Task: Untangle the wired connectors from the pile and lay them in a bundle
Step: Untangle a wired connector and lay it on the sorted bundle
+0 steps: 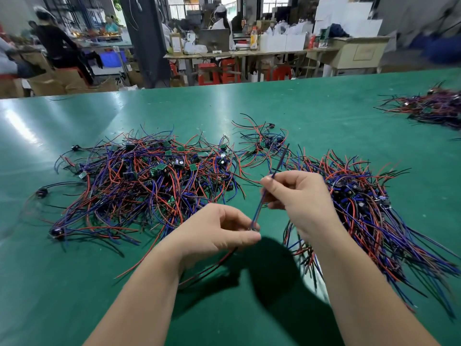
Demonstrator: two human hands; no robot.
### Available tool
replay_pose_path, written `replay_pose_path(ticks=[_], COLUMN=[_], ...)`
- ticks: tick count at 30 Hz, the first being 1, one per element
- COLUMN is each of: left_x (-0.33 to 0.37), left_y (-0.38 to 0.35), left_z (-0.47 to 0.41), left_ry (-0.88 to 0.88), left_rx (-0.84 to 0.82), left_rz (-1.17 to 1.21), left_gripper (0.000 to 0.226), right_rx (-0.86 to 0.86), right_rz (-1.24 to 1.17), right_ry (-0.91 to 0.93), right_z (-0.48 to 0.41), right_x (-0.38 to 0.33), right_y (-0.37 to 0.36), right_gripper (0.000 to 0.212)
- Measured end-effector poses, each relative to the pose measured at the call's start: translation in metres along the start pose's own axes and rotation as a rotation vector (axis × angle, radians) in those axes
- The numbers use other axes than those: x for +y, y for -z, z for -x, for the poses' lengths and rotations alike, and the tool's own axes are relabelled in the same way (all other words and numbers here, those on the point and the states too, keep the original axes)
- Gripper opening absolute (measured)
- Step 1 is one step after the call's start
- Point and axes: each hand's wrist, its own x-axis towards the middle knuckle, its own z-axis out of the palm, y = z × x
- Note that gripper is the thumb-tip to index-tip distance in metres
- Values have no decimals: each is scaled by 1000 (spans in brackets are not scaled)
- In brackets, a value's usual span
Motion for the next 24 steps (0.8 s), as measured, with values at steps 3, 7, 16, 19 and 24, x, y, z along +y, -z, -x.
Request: replay_pose_path(ticks=[3, 7, 16, 19, 24], left_x=[3, 3, 3, 8, 14], left_y=[1, 3, 4, 9, 14], left_z=[5, 9, 12, 11, 7], left_ry=[11, 32, -4, -135, -226], left_rx=[-182, -281, -434, -238, 23], left_rz=[-62, -91, -127, 115, 808], left_gripper=[15, 24, 27, 20, 51], right_rx=[144, 254, 385, 369, -176], right_rz=[-144, -305, -417, -454, 39], right_ry=[23, 13, 69, -17, -163], right_z=[-2, -2, -7, -12, -3], right_x=[-5, -10, -15, -11, 0], right_y=[7, 10, 26, 21, 5], right_gripper=[13, 13, 13, 14, 20])
